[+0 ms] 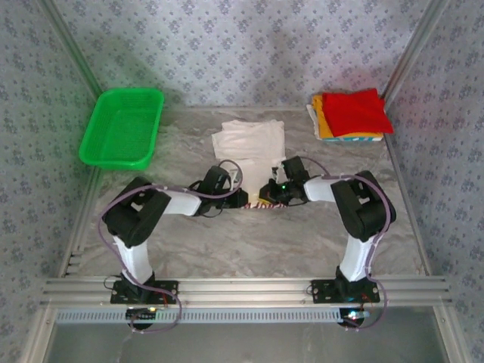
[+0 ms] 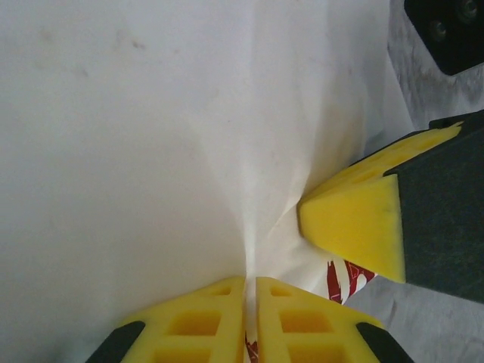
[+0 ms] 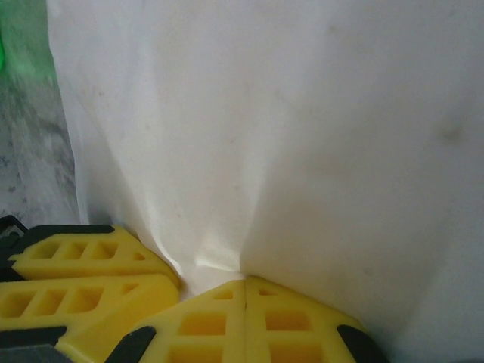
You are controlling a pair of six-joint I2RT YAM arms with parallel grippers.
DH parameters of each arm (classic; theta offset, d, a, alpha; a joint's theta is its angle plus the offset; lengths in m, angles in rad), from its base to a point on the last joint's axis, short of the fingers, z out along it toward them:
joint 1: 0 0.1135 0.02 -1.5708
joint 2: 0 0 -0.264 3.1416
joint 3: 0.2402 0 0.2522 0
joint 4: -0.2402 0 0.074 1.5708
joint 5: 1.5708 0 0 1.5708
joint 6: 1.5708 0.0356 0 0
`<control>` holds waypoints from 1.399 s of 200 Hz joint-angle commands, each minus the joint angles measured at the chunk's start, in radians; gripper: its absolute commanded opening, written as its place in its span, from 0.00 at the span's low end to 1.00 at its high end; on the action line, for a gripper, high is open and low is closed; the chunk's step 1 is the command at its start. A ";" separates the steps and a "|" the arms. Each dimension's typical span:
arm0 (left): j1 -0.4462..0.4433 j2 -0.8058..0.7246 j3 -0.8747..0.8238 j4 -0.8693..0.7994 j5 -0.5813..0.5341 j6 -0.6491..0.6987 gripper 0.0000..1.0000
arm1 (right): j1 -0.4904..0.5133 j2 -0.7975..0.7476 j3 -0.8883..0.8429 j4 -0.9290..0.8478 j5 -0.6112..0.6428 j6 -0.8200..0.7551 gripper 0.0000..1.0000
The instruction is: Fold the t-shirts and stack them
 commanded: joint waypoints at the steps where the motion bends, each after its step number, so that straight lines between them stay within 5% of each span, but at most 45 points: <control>1: -0.004 -0.078 -0.077 -0.208 -0.039 -0.014 0.12 | 0.025 -0.054 -0.085 -0.123 0.070 0.040 0.00; 68: 0.004 -0.299 0.030 -0.413 -0.168 -0.042 0.27 | 0.034 -0.216 0.020 -0.280 0.108 0.007 0.00; 88: 0.028 -0.395 0.023 -0.547 -0.245 -0.108 0.36 | 0.032 -0.279 0.027 -0.350 0.198 -0.049 0.08; 147: 0.108 -0.528 -0.142 -0.655 -0.202 -0.218 0.52 | -0.006 -0.289 -0.033 -0.326 0.242 -0.073 0.17; 280: 0.090 -0.239 0.000 -0.498 -0.108 -0.153 0.53 | -0.001 -0.303 -0.074 -0.267 0.232 -0.073 0.35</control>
